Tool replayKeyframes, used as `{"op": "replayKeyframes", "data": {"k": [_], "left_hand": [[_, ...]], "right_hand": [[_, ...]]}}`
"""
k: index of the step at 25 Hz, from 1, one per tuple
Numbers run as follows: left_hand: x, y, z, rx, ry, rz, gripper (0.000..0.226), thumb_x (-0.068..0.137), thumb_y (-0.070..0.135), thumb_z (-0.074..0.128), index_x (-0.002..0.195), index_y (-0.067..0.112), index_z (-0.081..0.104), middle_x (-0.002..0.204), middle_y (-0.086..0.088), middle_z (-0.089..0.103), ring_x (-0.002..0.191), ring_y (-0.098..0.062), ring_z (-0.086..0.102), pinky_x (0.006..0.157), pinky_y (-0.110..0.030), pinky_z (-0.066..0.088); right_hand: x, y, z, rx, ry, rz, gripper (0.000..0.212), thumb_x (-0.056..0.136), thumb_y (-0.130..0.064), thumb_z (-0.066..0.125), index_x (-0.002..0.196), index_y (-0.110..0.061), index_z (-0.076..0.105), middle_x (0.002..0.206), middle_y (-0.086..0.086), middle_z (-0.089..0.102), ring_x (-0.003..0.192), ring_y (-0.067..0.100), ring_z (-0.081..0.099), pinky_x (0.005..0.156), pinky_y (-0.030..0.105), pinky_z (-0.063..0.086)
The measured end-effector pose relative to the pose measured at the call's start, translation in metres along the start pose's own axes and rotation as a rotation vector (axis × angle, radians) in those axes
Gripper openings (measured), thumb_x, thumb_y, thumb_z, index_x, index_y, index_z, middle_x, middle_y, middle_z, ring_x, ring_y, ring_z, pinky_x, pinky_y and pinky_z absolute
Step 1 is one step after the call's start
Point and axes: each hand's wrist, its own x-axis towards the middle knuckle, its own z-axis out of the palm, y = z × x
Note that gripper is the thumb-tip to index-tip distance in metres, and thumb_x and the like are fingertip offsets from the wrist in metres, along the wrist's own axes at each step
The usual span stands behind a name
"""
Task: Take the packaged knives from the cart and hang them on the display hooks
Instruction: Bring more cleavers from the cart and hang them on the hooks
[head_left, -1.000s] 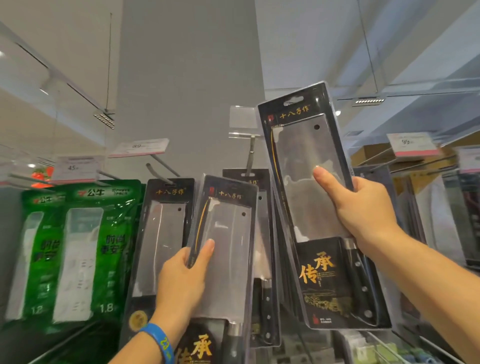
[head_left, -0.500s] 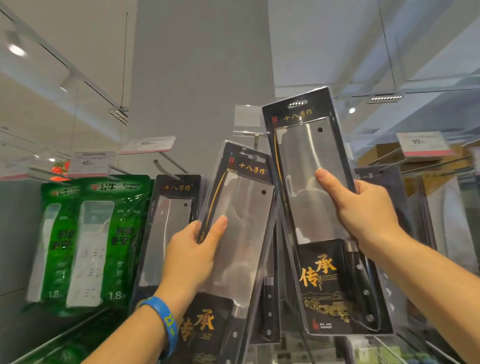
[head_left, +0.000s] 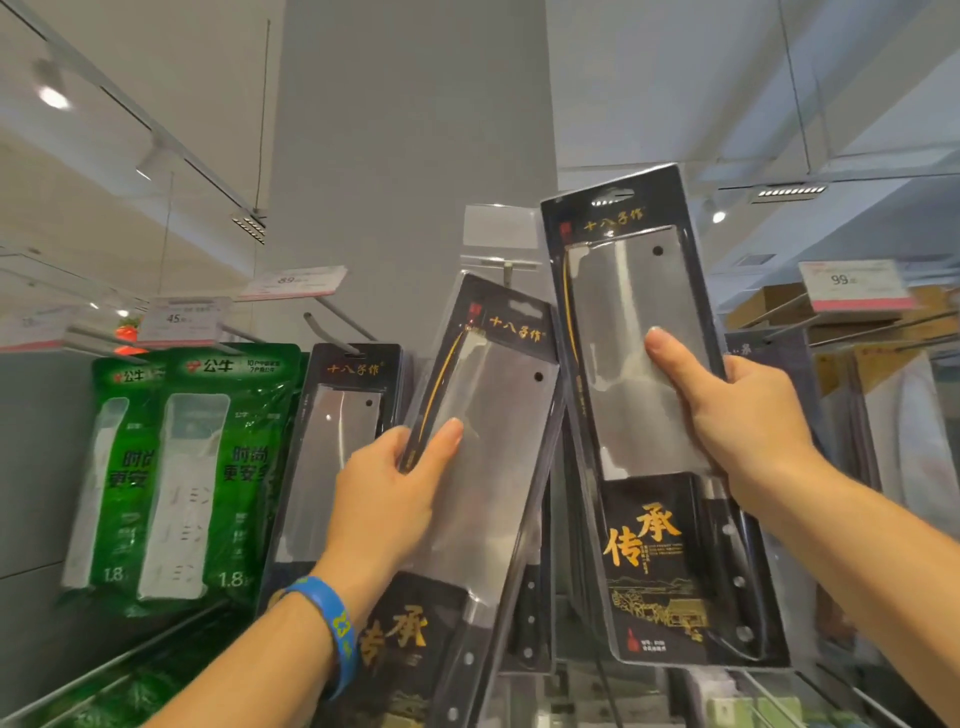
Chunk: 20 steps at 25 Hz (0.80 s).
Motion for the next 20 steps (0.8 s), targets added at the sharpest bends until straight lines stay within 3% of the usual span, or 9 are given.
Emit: {"op": "replayKeyframes", "data": {"k": [5, 8, 11, 15, 20], "left_hand": [[0.002, -0.002, 0.004, 0.007, -0.073, 0.0, 0.081, 0.078, 0.073, 0.053, 0.087, -0.006, 0.061, 0.083, -0.024, 0.065, 0.079, -0.039, 0.062, 0.073, -0.05, 0.052], [0.001, -0.006, 0.006, -0.068, -0.042, -0.028, 0.078, 0.075, 0.075, 0.053, 0.08, -0.003, 0.059, 0.078, -0.024, 0.063, 0.064, -0.029, 0.059, 0.063, -0.041, 0.05], [0.005, -0.012, 0.007, -0.117, -0.074, -0.09, 0.076, 0.079, 0.074, 0.055, 0.085, -0.001, 0.062, 0.082, -0.021, 0.067, 0.075, -0.036, 0.065, 0.07, -0.05, 0.054], [0.006, -0.021, 0.001, -0.131, -0.053, -0.108, 0.064, 0.074, 0.076, 0.057, 0.076, 0.012, 0.066, 0.073, -0.007, 0.07, 0.069, -0.023, 0.068, 0.058, -0.032, 0.054], [0.006, -0.026, 0.002, -0.131, -0.012, -0.131, 0.076, 0.075, 0.078, 0.056, 0.078, 0.002, 0.063, 0.072, -0.013, 0.066, 0.061, -0.02, 0.06, 0.056, -0.03, 0.045]], "right_hand": [[0.0, -0.001, -0.005, -0.004, -0.002, -0.017, 0.119, 0.053, -0.097, 0.064, 0.133, -0.009, 0.064, 0.133, 0.012, 0.067, 0.122, 0.036, 0.063, 0.102, 0.06, 0.052], [-0.003, -0.003, -0.002, -0.02, -0.015, -0.017, 0.112, 0.059, -0.094, 0.065, 0.133, -0.01, 0.064, 0.133, 0.011, 0.067, 0.122, 0.036, 0.063, 0.101, 0.059, 0.052], [-0.004, -0.002, 0.001, -0.021, -0.023, -0.018, 0.111, 0.059, -0.093, 0.066, 0.132, -0.01, 0.065, 0.131, 0.011, 0.068, 0.12, 0.036, 0.065, 0.099, 0.059, 0.054], [-0.006, -0.002, 0.003, 0.008, -0.032, 0.004, 0.116, 0.05, -0.096, 0.065, 0.128, -0.01, 0.067, 0.123, 0.01, 0.071, 0.108, 0.034, 0.069, 0.088, 0.055, 0.06], [-0.004, 0.002, 0.001, -0.008, -0.028, -0.017, 0.12, 0.049, -0.097, 0.065, 0.132, -0.011, 0.066, 0.127, 0.011, 0.07, 0.114, 0.034, 0.067, 0.092, 0.056, 0.058]]}}
